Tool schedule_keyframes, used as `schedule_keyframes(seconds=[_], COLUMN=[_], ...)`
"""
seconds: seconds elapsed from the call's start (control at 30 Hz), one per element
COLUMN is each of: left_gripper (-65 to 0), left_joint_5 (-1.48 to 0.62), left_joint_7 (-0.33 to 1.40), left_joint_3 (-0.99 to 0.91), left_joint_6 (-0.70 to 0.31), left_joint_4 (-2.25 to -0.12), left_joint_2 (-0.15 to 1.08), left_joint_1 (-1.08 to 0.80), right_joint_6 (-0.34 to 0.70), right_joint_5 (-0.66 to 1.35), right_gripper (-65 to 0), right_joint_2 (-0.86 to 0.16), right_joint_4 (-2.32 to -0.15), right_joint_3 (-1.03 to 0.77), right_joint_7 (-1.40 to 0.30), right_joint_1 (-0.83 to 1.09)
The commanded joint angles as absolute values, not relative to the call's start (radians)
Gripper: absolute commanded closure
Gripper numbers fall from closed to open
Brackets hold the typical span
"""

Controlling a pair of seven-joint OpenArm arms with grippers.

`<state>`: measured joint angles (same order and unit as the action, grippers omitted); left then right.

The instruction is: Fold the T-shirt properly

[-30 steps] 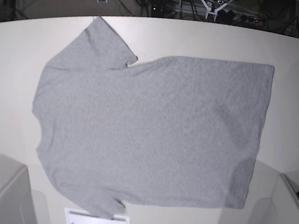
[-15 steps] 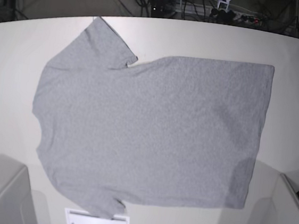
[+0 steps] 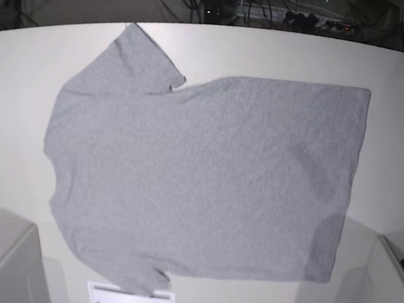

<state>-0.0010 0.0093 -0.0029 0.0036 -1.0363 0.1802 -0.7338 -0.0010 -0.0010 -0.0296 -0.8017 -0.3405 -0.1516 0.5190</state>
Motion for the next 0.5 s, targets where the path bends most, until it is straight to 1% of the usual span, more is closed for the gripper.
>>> schedule_keyframes(seconds=[0.0, 0.13, 0.23, 0.37, 0.47], left_gripper=[0.0, 0.0, 0.0, 0.0, 0.0], left_joint_5=[-0.001, -0.001, -0.001, -0.001, -0.001], left_joint_7=[-0.005, 0.001, 0.002, 0.002, 0.002], left_joint_3=[-0.004, -0.065, -0.136, -0.174, -0.177], left_joint_6=[0.007, 0.008, 0.008, 0.008, 0.008], left_joint_4=[-1.095, -1.271, -1.374, -1.563, -1.705], left_joint_2=[0.186, 0.189, 0.186, 0.186, 0.186], left_joint_1=[-0.779, -0.880, -0.931, -1.013, -1.078], right_joint_6=[-0.004, -0.004, -0.004, -0.004, -0.004], right_joint_5=[0.002, 0.002, 0.002, 0.001, 0.002], right_gripper=[0.0, 0.0, 0.0, 0.0, 0.0], right_joint_2=[-0.022, -0.008, 0.031, 0.102, 0.119], right_joint_4=[-0.868, -1.132, -1.311, -1.521, -1.646], right_joint_3=[-0.364, -0.394, -0.430, -0.532, -0.558], right_joint_7=[-0.151, -0.203, -0.254, -0.302, -0.306], right_joint_1=[0.547, 0.654, 0.717, 0.751, 0.769])
